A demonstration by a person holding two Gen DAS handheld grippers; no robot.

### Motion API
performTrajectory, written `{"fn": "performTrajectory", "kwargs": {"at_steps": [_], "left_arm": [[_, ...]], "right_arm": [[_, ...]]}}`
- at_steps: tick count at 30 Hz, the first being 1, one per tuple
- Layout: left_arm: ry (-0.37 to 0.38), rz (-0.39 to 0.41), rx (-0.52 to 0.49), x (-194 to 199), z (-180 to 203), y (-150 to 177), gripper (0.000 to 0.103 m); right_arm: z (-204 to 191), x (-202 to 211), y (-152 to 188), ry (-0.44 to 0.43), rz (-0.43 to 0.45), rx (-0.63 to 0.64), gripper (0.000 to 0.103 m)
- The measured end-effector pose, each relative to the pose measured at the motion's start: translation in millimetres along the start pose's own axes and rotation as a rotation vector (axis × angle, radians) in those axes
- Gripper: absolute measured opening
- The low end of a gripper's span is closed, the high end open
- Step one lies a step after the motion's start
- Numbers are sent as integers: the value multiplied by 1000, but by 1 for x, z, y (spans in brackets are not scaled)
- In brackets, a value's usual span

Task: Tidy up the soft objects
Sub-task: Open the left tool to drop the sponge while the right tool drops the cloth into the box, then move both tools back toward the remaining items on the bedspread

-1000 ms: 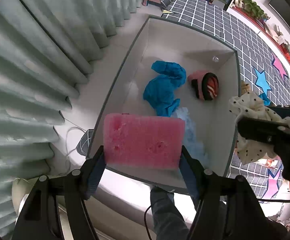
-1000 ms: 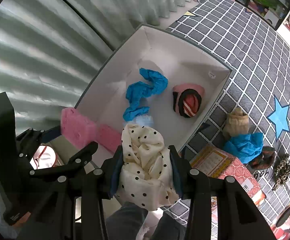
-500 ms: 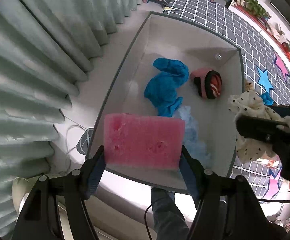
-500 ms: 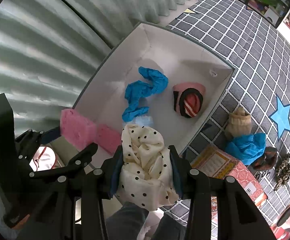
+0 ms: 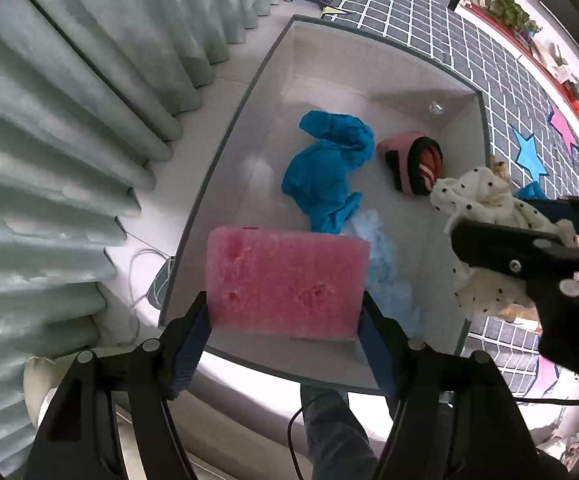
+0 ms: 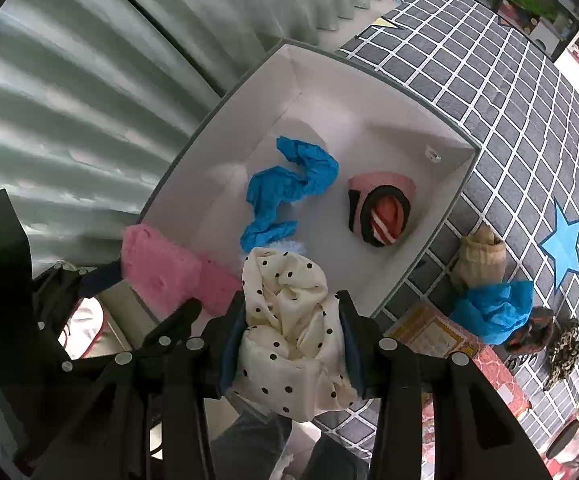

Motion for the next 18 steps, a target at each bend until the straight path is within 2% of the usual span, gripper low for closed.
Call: {"fn": "performTrajectory", "kwargs": {"at_steps": [1,3,5,7,8,11,12,14,16,18], "left_arm": [[3,1,3,0,0,0,74],[28,-4,19,-1,0,1,79],[56,-13,43,-3,0,2,81],[66,-8,60,-3,0,2,84],[68,-3,64,-2,0,2,85],[85,8,74,0,0,1,86],[87,9,77,0,1,1,90],[94,13,82,2,1,0,91],[95,23,88,3,1,0,91],[96,47,95,7,0,-3,91]], "right_arm": [[0,0,-1,-3,2,-1,45],[0,1,-2,-5,5,0,54],[1,3,-3,-4,10,0,55],[2,5,-4,-3,14,-3,67],[3,6,-4,-2,16,-5,81],[6,10,-5,-2,26,-10,82],[7,10,-6,0,27,-10,82],[8,12,-6,3,27,-10,83],[9,13,-6,13,29,-12,100],[12,16,-6,16,40,-18,103]]}}
Point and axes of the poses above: each gripper's, at about its wrist camera, not at the fingertips, and x roughly against the way its jaws point, z to its right, y to its underside, the point moved 8 cm from there along -x, roughly the way its jaws point, and after that the axes turned 14 degrees about y, right-handed, at the moved point
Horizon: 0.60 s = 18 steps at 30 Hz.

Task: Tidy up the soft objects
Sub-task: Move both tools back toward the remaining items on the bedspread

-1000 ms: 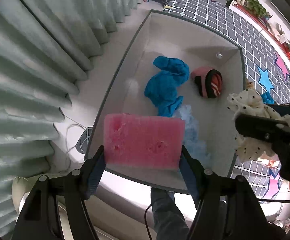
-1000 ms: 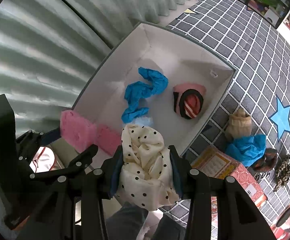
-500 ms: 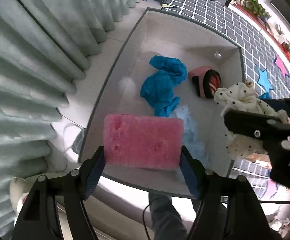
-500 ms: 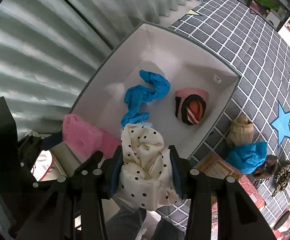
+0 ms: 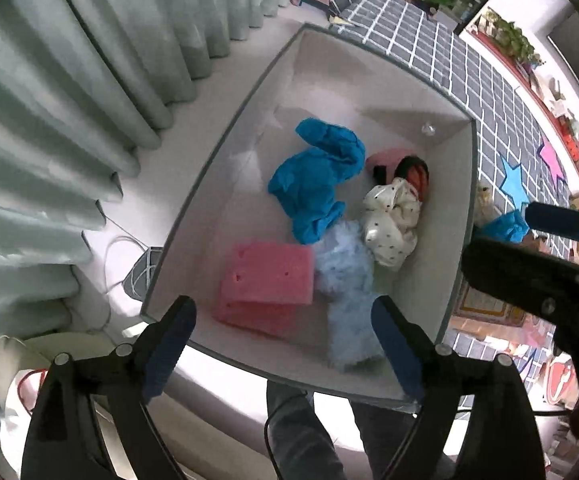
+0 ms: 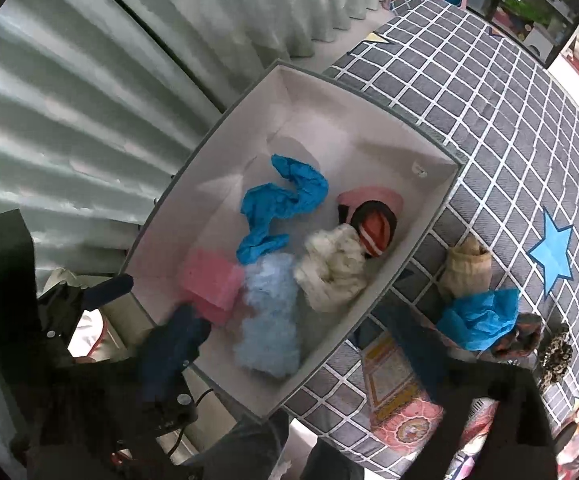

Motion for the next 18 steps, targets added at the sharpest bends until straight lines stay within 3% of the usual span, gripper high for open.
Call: {"fn": "performTrajectory", "kwargs": {"at_steps": [9,18], "left_arm": [[82,57,-9,20,23,-18,91],[134,22,-93,18,77,-34,91]], "right_arm": [[41,23,-5,8,44,-74,103],[147,24,19,61,23,-275,103]]}}
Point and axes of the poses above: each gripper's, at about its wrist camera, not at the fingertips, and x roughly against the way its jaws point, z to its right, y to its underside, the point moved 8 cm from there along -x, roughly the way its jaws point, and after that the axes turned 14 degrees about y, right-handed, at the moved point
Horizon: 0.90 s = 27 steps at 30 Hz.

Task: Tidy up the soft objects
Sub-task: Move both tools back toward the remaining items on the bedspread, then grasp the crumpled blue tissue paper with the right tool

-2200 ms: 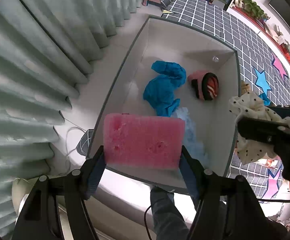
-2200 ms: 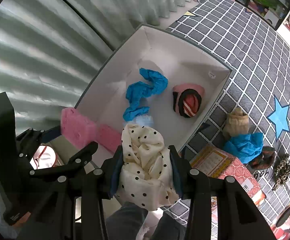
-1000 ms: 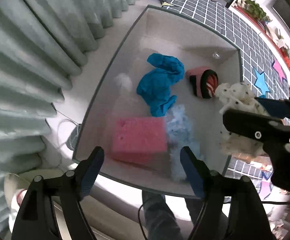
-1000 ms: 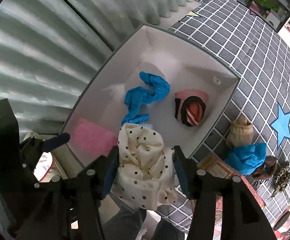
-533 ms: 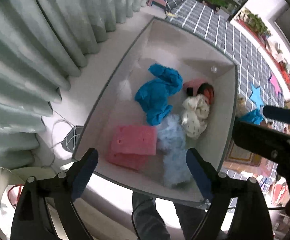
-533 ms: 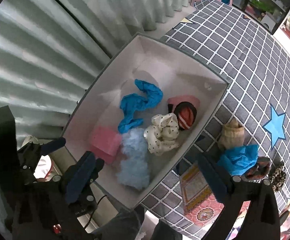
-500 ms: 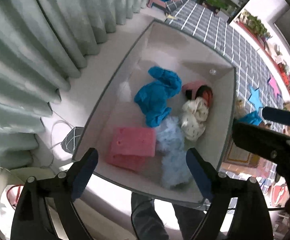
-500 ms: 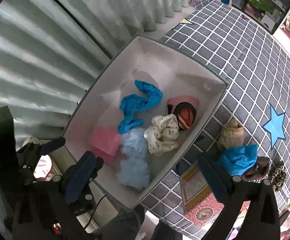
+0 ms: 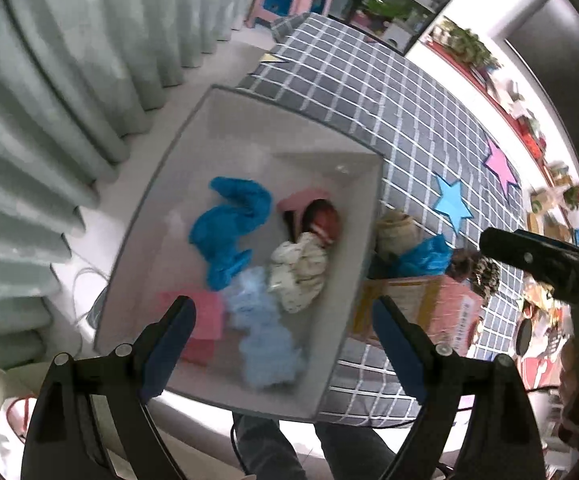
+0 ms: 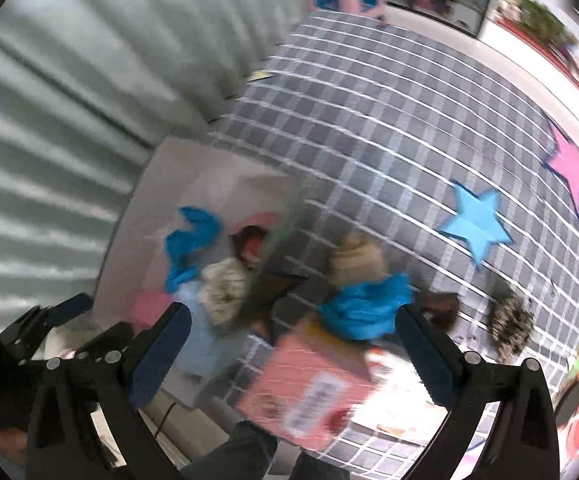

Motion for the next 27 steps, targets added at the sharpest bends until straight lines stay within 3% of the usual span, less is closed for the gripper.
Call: {"fn": "performTrajectory", "kwargs": {"at_steps": [7,15,18,22,27], "left_arm": [[-15,-47,-48,-19,31,-2,92],[-60,-79,-58,-34,46,-5,92],[-76,-86,-53,-39,51,-8,92],[-93,-94,-59,-46,61,-15,92],[-104,-101,-72,-55,78,-25,92]], "right_arm": [[67,-45,16,14,-102,-128,103],[73,-110,25,-51,-244,-150,103],[66,-135,28,-51,-286,-99,103],[60,-162,31,31,-307,23,103],[70,-174,34,171,-237,187,103]]}}
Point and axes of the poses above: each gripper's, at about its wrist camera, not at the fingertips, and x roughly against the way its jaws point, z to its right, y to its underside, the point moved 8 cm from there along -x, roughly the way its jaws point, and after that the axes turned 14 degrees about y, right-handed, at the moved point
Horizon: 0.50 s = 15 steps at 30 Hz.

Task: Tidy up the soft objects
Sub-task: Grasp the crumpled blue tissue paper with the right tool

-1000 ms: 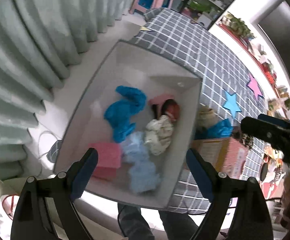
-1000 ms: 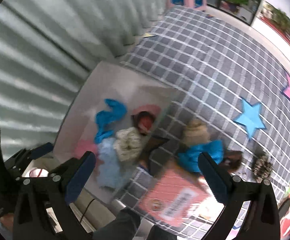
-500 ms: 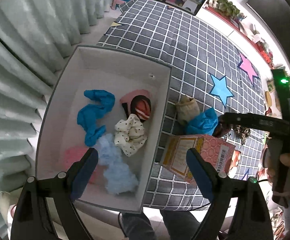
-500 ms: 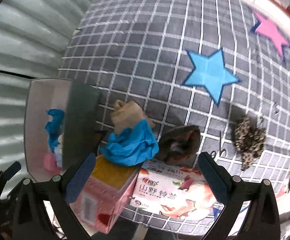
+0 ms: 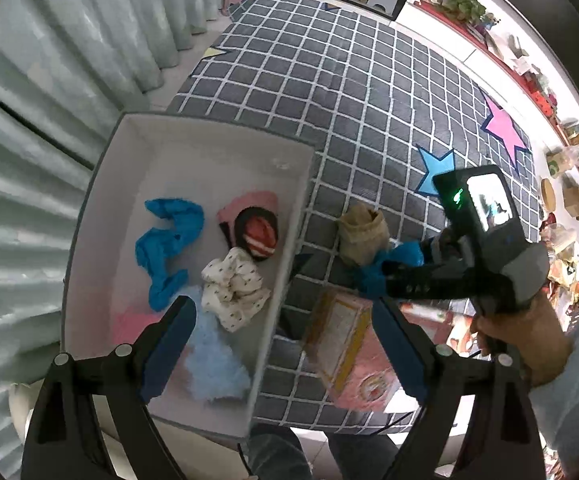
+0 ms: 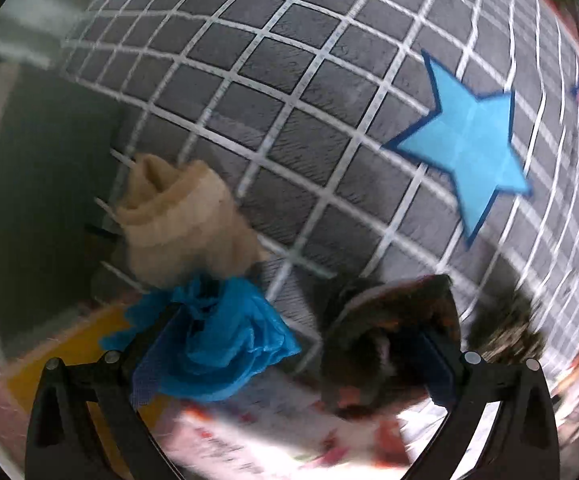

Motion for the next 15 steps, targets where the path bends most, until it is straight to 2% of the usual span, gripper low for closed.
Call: {"fn": "performTrajectory", "kwargs": {"at_steps": [3,5,6,8,12,15], "left_arm": [[2,-6,-17,-6,16,-7,92],[4,-13,-33,-10,27,-12,92],[4,-16,-40,-13,33,-14,92],[5,-22,-60,-18,45,-19,92],[11,-35,-91,-27,67,-28,92],[9,-54,-122,-35,82,-33,92]], "right_arm": [[20,-5,4,82,39,23,103],[45,-9,5,190,70,37,103],[65,-12,6,252,79,27,103],[97,-13,13,296,87,-38,103],[162,-4,34,241,106,-253,103],[174,-6,44,144,85,-313,103]]}}
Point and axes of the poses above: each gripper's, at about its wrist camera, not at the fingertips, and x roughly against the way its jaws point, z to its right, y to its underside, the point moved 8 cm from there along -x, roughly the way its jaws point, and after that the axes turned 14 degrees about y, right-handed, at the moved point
